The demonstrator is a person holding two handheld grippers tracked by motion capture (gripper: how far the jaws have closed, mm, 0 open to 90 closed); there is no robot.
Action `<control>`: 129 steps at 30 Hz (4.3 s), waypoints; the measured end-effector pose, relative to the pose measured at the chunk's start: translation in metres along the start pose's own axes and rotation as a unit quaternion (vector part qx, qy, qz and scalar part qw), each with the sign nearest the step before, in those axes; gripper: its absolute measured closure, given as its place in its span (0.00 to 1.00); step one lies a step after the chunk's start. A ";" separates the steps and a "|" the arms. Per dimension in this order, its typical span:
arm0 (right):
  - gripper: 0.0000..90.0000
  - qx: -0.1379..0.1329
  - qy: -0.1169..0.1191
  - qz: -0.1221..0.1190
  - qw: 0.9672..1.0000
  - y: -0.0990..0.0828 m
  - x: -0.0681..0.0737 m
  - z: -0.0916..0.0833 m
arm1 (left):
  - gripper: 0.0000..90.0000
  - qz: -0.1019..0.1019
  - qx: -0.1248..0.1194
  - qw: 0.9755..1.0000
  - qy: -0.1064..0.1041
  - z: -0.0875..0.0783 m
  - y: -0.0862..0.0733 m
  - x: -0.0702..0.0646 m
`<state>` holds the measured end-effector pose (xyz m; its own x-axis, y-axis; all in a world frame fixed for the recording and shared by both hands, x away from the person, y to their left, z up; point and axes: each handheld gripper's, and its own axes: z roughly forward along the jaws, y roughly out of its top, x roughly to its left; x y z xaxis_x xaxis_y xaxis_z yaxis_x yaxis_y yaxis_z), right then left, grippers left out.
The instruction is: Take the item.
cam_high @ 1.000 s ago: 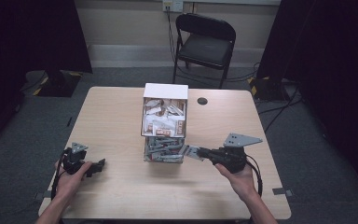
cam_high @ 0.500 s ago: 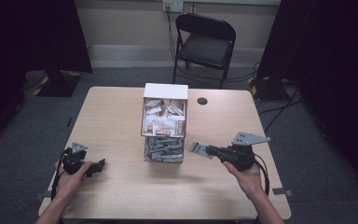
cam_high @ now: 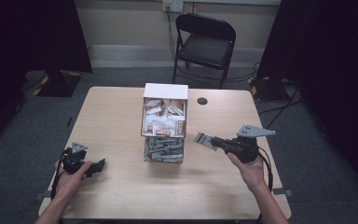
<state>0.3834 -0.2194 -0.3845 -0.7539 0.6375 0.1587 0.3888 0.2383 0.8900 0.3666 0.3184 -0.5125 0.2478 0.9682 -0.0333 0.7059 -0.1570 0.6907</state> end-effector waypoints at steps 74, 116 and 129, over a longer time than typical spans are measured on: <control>1.00 0.109 -0.046 0.001 0.993 -0.016 -0.052 0.100 | 0.00 0.000 0.000 1.000 0.000 0.000 0.000 0.000; 0.80 0.114 -0.087 0.027 0.989 -0.036 -0.069 0.120 | 0.00 0.000 0.000 1.000 0.000 0.000 0.000 0.000; 0.60 0.128 -0.098 0.037 0.986 -0.043 -0.073 0.126 | 0.00 0.000 0.000 1.000 0.000 0.000 0.000 0.000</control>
<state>0.4880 -0.1839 -0.4883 -0.6107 0.7841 0.1109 0.5790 0.3467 0.7379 0.3666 0.3183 -0.5126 0.2479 0.9682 -0.0339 0.7056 -0.1565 0.6911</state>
